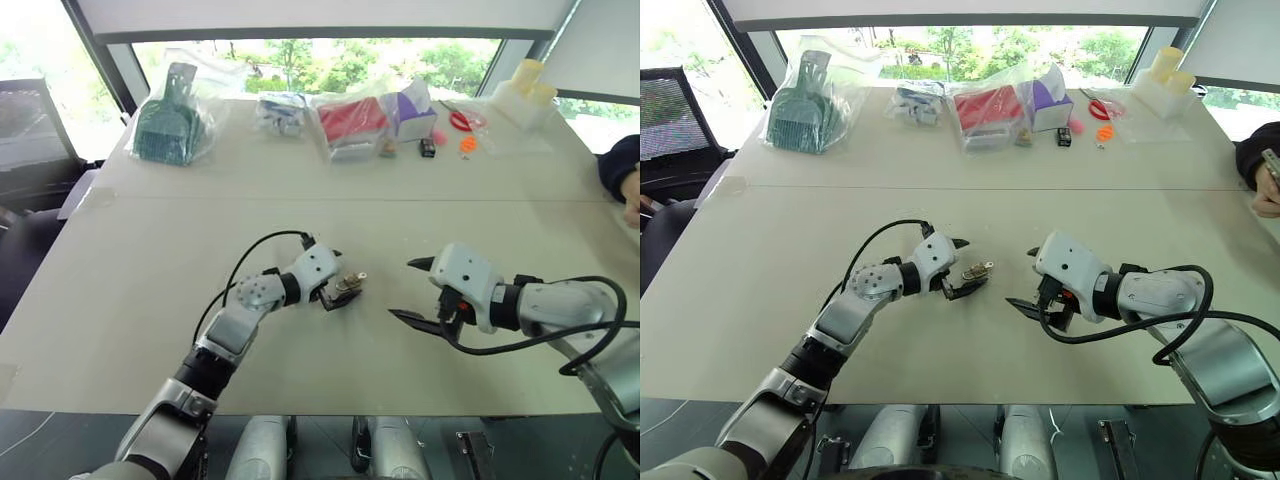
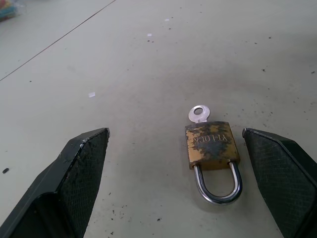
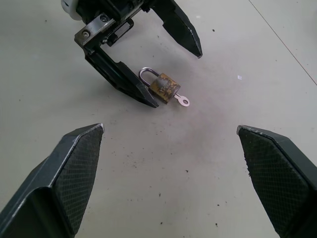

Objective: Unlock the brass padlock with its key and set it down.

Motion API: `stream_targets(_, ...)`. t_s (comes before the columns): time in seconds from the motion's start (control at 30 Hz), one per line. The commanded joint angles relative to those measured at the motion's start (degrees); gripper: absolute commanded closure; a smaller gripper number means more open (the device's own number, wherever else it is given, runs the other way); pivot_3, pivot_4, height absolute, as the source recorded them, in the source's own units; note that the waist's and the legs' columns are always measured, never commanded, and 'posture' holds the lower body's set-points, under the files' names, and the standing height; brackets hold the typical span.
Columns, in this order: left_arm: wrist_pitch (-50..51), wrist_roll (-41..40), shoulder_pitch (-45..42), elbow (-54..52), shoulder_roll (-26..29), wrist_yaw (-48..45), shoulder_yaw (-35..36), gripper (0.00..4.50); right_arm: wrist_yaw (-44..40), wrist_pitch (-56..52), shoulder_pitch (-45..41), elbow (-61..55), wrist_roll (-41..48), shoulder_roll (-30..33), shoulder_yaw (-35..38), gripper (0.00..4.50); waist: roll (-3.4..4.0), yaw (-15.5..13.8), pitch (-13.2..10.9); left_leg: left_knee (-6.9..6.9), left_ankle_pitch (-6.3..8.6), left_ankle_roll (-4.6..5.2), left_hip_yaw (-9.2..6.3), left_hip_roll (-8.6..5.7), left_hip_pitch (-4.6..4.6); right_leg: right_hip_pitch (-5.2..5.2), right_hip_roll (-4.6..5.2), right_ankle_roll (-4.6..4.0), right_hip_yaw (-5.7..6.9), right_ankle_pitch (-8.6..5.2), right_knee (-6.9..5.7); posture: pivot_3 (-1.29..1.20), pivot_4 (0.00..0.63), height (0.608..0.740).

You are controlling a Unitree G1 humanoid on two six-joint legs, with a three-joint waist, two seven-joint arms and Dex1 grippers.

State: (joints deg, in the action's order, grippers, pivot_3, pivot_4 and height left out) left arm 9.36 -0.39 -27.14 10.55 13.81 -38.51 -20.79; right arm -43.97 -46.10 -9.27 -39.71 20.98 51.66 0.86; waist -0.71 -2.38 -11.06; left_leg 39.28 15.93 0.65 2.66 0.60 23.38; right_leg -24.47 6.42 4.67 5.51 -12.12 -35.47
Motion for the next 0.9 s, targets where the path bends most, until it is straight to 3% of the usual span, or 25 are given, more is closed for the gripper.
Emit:
stream_targets(0.03, 1.05, 2.28, 0.36, 1.36, -0.04, 1.28, -0.35, 0.27, 0.31, 0.77, -1.17, -0.96, -0.1, 0.3, 0.46, 0.0, 0.01, 0.02, 0.01, 0.0, 0.0, 0.0, 0.0, 0.0, 0.0, 0.0, 0.0, 0.0, 0.0, 0.0, 0.0, 0.0, 0.15, 0.74)
stream_targets(0.1, 1.63, 1.98, 0.69, 0.56, 0.3, 0.7, -0.34, 0.87, 0.16, 1.19, -1.55, -0.4, -0.28, 0.42, 0.27, 0.0, 0.0, 0.06, 0.01, 0.0, 0.0, 0.0, 0.0, 0.0, 0.0, 0.0, 0.0, -0.01, 0.0, 0.0, 0.0, 0.0, 0.15, 0.74)
stream_targets(0.33, 4.74, -0.73, 1.91, -5.51, 6.51, -6.01, 1.12, 3.7, 0.07, 3.09, -4.02, 1.33, -1.32, -0.51, -2.68, 0.0, 0.01, 0.7, 0.01, -0.03, 0.0, 0.0, 0.01, 0.16, -0.01, -0.05, -0.18, -0.04, 0.0, 0.02, 0.0, 0.0, 0.15, 0.74)
stream_targets(0.57, 5.06, -9.95, -1.39, -11.3, 16.83, -21.06, 6.27, 3.72, 1.03, 10.82, -11.18, 7.82, -7.39, -4.24, -9.11, 0.0, 0.06, 1.65, -0.01, -0.08, 0.0, -0.01, -0.04, 0.34, 0.03, -0.14, -0.43, -0.18, -0.02, -0.02, 0.0, 0.0, 0.15, 0.74)
stream_targets(0.73, -0.35, -12.25, -9.52, -4.26, 22.3, -31.6, 8.69, 3.72, 1.95, 25.25, -17.84, 16.48, -19.58, -6.7, -17.01, 0.0, 0.03, 1.49, -0.02, -0.07, 0.0, -0.01, -0.02, 0.28, 0.11, -0.17, -0.43, -0.18, -0.03, -0.02, 0.05, 0.0, 0.15, 0.74)
stream_targets(0.9, -2.73, -13.27, -16.95, 3.6, 22.32, -37.2, 9.86, 3.72, 4.72, 36.73, -23.4, 23.81, -29.07, -10.64, -21.94, 0.0, 0.0, 1.66, -0.03, -0.08, 0.03, 0.03, 0.12, 0.2, 0.15, -0.17, -0.43, -0.01, -0.1, 0.05, 0.17, 0.0, 0.15, 0.74)
